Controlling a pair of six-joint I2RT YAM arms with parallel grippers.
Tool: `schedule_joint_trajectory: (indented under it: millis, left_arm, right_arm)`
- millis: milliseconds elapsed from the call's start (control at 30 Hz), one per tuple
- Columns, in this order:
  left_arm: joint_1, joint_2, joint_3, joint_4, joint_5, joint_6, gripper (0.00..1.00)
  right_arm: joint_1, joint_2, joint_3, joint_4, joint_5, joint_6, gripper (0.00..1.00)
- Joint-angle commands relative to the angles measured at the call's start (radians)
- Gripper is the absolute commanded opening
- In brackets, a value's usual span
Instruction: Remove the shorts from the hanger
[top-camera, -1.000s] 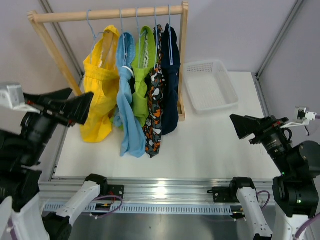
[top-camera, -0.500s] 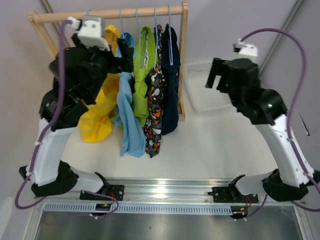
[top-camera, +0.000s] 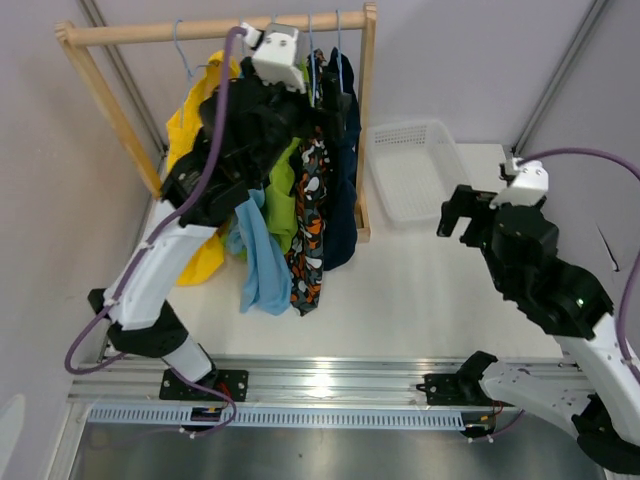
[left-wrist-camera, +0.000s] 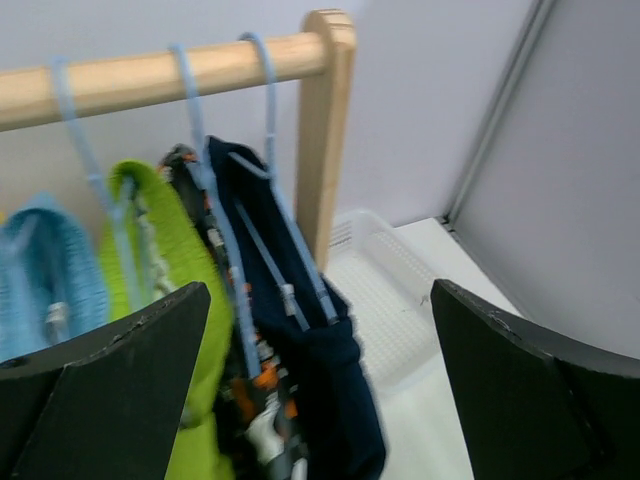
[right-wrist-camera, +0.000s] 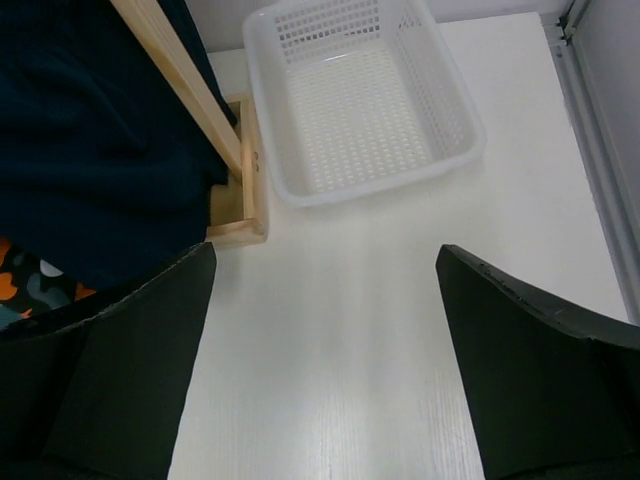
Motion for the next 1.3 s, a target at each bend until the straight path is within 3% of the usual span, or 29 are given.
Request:
schedule_joint_trajectory:
  millis: [0, 200, 467, 900, 1267]
  left_arm:
    - [-0.044, 0.106, 0.084, 0.075, -0.021, -0.053, 0.99]
    - [-0.045, 0.242, 0.143, 0.152, -0.070, -0.132, 0.97]
    - [-0.047, 0.370, 0.195, 0.188, -0.181, -0.134, 0.96]
    - [-0.047, 0.371, 0.121, 0.239, -0.340, -0.076, 0.94]
    - [0.019, 0.403, 0.092, 0.196, -0.317, -0.125, 0.87]
  right_arm:
    - [0.002, -0.091, -0.059, 0.008, -0.033, 0.057, 0.99]
    - [0.002, -0.202, -0.199, -0.015, -0.093, 0.113, 1.00]
    - [0.002, -0.247, -0.257, -0.017, -0.102, 0.079, 1.00]
    - [-0.001, -0.265, -0.345, -0.014, -0.102, 0.045, 1.00]
    - [-0.007, -0.250, -0.355, -0.009, -0.107, 0.036, 0.99]
